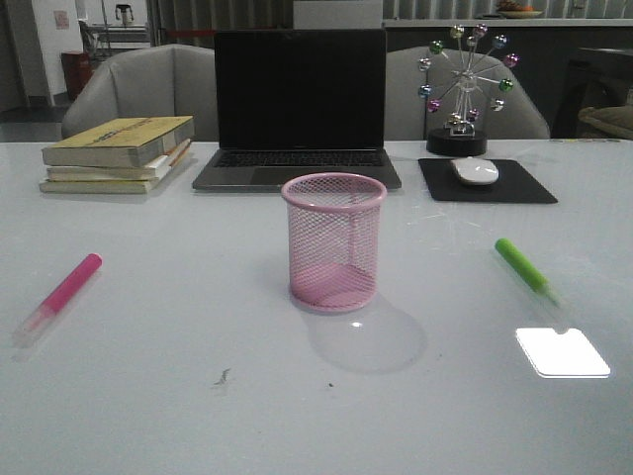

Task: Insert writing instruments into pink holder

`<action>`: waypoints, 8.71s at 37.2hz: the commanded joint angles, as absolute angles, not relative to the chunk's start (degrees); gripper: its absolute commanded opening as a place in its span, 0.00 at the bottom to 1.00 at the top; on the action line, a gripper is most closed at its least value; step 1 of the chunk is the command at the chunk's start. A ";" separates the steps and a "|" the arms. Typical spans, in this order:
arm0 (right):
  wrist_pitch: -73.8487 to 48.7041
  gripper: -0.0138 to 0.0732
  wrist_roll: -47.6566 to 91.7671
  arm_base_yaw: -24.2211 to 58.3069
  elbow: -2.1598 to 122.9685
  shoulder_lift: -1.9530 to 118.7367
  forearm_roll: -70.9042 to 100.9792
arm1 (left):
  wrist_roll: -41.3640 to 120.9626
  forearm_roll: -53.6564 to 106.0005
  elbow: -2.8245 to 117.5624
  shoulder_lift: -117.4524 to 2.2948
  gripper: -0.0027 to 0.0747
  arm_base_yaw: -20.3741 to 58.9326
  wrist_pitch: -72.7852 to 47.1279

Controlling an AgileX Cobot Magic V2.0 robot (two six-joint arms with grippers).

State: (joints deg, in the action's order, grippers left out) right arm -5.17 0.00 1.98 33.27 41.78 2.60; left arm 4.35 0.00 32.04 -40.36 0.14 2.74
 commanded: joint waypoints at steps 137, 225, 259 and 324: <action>-23.28 0.23 4.50 15.07 84.34 95.46 8.09 | 3.71 5.81 33.72 -51.31 0.58 0.12 3.43; -30.09 0.61 6.63 2.77 49.62 54.44 2.66 | 3.71 7.71 33.72 -51.31 0.58 0.12 0.00; -35.67 0.61 6.46 -2.70 35.12 39.37 2.84 | 3.62 9.94 64.05 -76.48 0.58 11.83 -32.06; -38.14 0.61 6.46 -2.70 35.12 39.37 2.84 | 2.99 8.55 78.98 -112.89 0.17 11.83 -39.73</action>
